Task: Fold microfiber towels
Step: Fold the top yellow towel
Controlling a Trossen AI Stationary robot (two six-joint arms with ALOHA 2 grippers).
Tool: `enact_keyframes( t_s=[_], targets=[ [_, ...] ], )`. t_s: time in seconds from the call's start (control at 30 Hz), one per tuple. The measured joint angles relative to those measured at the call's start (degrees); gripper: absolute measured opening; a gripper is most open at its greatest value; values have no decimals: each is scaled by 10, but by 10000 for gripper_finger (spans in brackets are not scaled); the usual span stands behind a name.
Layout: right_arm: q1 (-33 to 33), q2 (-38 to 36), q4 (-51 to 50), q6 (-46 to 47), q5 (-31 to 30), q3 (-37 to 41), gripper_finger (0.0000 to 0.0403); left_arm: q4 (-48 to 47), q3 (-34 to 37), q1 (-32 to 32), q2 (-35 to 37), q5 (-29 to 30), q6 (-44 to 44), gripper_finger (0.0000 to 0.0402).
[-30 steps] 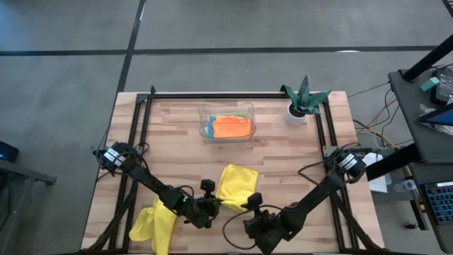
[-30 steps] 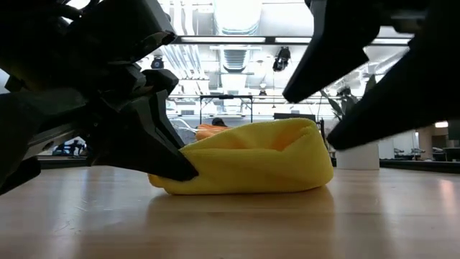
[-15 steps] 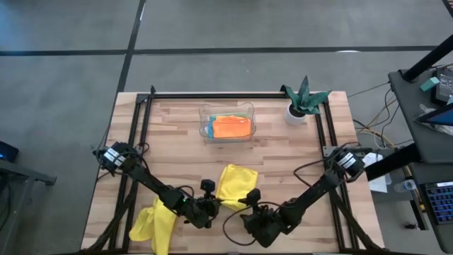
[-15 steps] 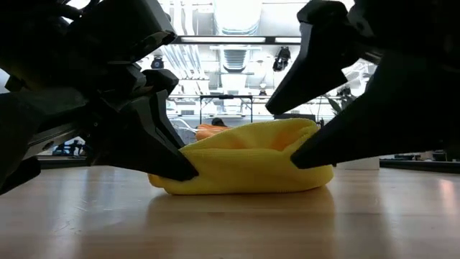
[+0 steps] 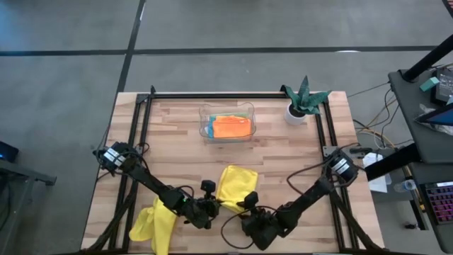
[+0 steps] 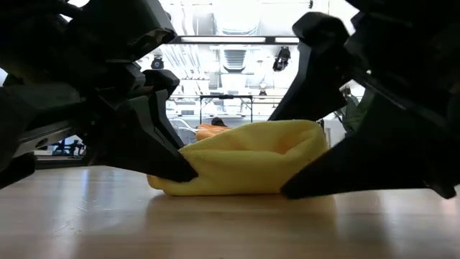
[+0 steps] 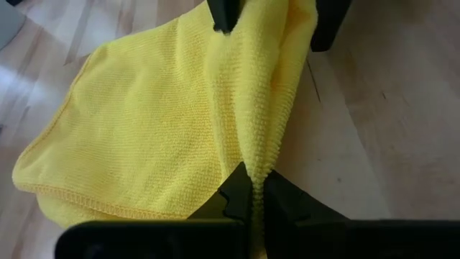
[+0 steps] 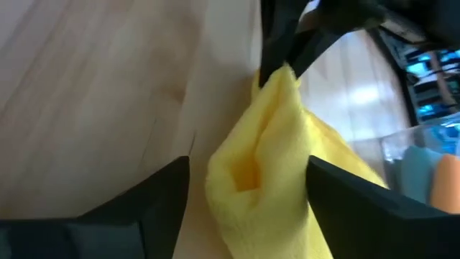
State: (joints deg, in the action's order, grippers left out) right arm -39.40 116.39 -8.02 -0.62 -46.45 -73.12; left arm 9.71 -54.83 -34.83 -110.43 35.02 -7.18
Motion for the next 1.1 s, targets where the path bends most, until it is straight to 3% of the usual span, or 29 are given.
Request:
enact_keyframes(
  t_s=[0.33,0.47,0.63,0.77,0.97,1.1],
  targets=[
    [-1,0,-5,-3,-31,-5,197,1,0,0,0,-15,0,0],
    [-4,0,-8,6,-36,-9,135,1,0,0,0,-24,-1,0],
    [-15,0,-7,6,-35,-16,25,-1,-11,0,0,-64,-2,0],
    [-24,0,-28,48,-31,-23,12,-18,-36,0,3,-112,-15,0],
    [-46,0,-66,132,-30,-25,9,-153,-121,-1,12,-147,-108,0],
    [-64,-4,-63,155,-45,-26,9,-179,-157,-1,13,-182,-119,0]
  ],
)
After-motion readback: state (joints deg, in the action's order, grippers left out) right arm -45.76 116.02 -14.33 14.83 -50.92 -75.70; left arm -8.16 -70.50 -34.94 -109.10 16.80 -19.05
